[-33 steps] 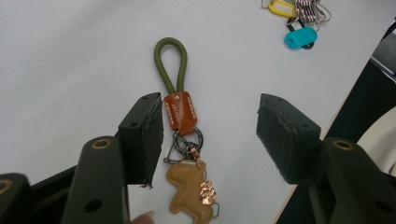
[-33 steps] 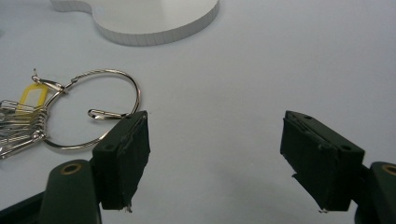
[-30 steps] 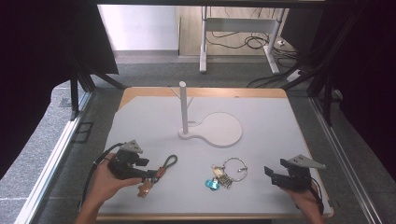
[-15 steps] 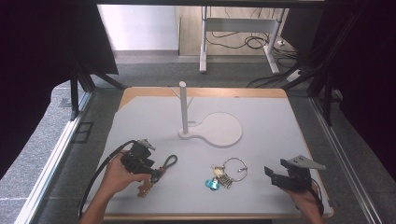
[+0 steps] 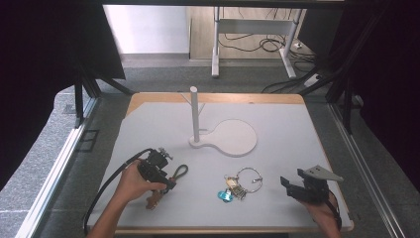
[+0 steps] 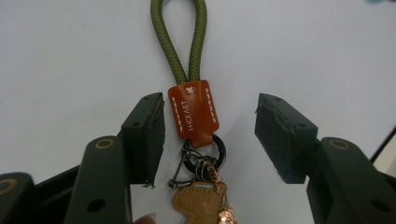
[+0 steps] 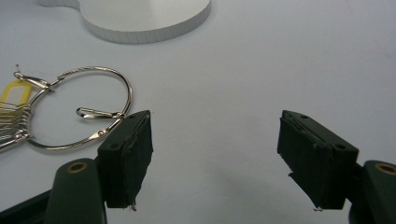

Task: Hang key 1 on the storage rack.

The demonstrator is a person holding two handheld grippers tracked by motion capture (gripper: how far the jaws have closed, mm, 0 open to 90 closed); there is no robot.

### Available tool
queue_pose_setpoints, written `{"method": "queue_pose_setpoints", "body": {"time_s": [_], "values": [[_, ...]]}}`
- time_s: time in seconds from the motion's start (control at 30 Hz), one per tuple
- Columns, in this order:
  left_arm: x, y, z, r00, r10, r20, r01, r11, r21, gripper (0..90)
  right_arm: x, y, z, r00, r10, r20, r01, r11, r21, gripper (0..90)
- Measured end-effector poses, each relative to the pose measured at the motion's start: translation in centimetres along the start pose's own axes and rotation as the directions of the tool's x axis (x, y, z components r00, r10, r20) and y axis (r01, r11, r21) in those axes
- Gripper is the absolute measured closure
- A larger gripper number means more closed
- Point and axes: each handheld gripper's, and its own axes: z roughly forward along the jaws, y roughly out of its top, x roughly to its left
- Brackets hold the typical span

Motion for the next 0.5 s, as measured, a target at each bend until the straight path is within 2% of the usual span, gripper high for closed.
{"method": "queue_pose_setpoints", "body": {"time_s": [0.23,0.37,0.5], "values": [[0.0,0.7,1.8,0.9994,-0.014,-0.031,0.015,0.9987,0.048,46.8,0.1,-0.1,0.3,0.9998,-0.005,0.02,0.005,1.0,-0.002,27.4],[-0.1,0.7,1.8,0.9977,-0.004,-0.068,0.008,0.9986,0.053,54.6,0.1,0.0,0.1,0.9993,-0.005,0.038,0.005,1.0,-0.016,27.9],[-0.4,0.6,1.9,0.9956,-0.004,-0.094,0.008,0.999,0.044,57.2,0.0,0.0,-0.1,0.999,0.001,0.045,0.0,1.0,-0.023,28.1]]}}
